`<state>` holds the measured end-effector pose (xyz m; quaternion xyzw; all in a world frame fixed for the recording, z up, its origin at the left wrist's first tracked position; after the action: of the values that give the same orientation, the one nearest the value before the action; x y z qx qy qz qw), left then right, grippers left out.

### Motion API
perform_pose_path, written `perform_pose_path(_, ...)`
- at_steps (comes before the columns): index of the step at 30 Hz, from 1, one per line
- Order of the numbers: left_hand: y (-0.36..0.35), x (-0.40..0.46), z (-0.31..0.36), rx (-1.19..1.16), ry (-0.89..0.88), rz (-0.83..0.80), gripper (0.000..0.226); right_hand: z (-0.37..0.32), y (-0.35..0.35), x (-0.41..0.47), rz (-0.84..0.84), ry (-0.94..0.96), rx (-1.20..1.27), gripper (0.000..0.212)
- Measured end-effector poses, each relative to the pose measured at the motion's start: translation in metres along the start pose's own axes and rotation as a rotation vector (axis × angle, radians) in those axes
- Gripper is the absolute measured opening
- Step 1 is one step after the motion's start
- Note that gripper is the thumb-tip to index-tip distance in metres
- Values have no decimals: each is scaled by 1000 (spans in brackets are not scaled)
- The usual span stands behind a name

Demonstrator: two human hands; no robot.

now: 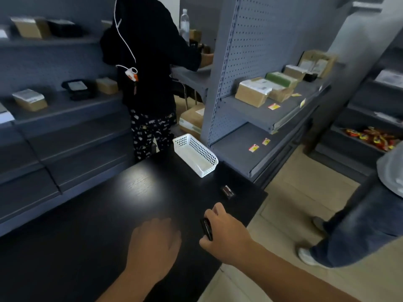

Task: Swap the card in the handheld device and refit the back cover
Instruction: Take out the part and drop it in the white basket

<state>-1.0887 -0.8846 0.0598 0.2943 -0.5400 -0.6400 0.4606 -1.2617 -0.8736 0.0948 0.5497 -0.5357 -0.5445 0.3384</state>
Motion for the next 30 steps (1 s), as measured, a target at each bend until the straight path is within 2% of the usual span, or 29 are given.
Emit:
perform_pose_path(7, -23, 86, 78, 15, 145, -31, 60, 98, 42, 90, -34, 79, -6, 46)
perform_pose_path(13, -30, 140, 95, 21, 237, -23, 58, 139, 53, 161, -70, 129, -32, 39)
perform_pose_path(20, -44, 186, 67, 40, 312, -15, 64, 142, 37, 226, -135, 184, -90, 42)
perform_pose_path(24, -58, 205, 49, 58, 363, -44, 66, 135, 30, 271, -145, 199, -74, 37)
perform_pose_path(30, -81, 208, 29, 41, 469, -73, 64, 69, 7, 371, -98, 308, -59, 41)
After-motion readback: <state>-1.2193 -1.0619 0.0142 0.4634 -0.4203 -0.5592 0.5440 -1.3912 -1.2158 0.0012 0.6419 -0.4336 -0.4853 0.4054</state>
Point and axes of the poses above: each hand's wrist, its own x-axis towards the middle knuckle, its own y-axis out of the back of the hand, z = x × y, the point moved 9 cm from there along x, towards the middle knuckle, and after that the axes turned 13 degrees about -y, right-handed, at the moved point
